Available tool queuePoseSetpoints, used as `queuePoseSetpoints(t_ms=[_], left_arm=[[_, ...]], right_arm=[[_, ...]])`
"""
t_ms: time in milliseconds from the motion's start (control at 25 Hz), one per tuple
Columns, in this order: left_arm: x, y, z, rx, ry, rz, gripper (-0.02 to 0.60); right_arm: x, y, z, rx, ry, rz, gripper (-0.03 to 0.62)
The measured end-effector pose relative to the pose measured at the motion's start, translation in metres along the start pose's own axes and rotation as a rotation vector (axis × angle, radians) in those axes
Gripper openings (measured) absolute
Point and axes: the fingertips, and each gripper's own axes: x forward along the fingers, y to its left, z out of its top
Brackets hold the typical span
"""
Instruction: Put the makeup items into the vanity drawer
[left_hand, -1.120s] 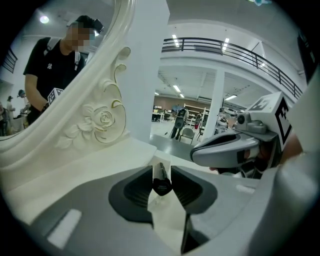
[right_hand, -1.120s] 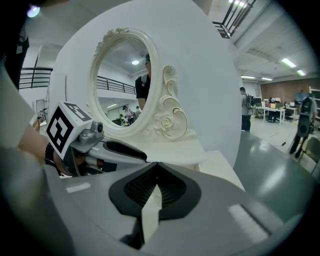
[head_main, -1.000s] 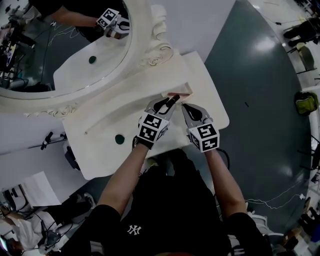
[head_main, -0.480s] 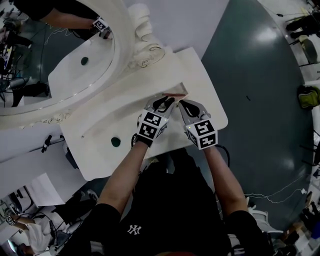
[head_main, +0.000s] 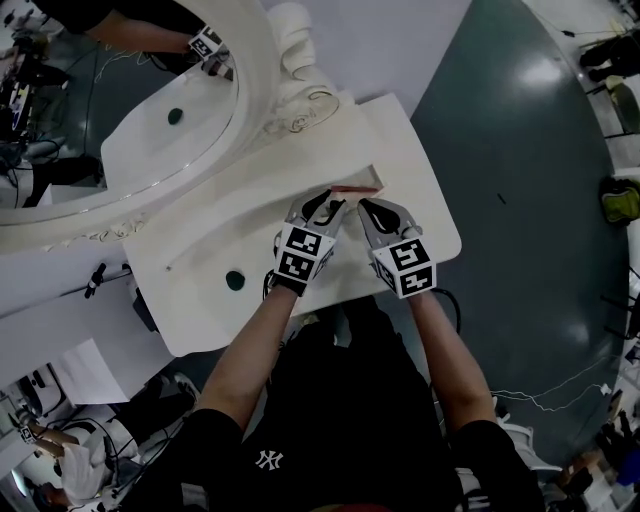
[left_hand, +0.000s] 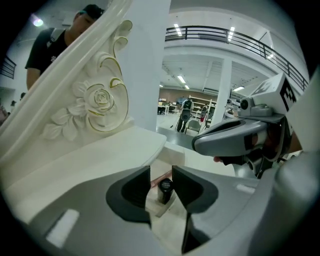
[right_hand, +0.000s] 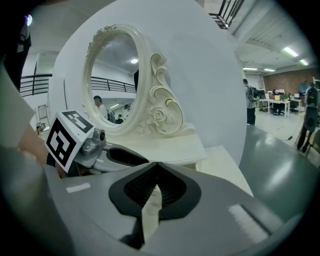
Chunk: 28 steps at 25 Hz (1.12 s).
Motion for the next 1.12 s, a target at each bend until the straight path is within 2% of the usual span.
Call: queuePoseSetpoints(t_ms=[120, 320, 680, 1120], left_arm=[[-0.004, 0.001, 0.000, -0.028, -0.021, -0.005, 0.123], [0.001, -0.013, 0.003, -0.020, -0.029, -0.038, 0.123], [0.024, -0.044, 0.024, 0.002, -0.056, -0.078, 0.115], [0.050, -0.067, 0.047, 0.002, -0.101, -0.162, 0.115]], right_arm=[[0.001, 0.005, 0.000, -0.004, 0.000, 0.004, 0.026], [-0.005, 0.007, -0.002, -0.003, -0.003, -0.008, 0.026], [-0.028, -0.018, -0.009, 0.027, -0.010, -0.061, 0.026], [-0.043, -0.046, -0.016, 0.062, -0.012, -0.111, 0.026]])
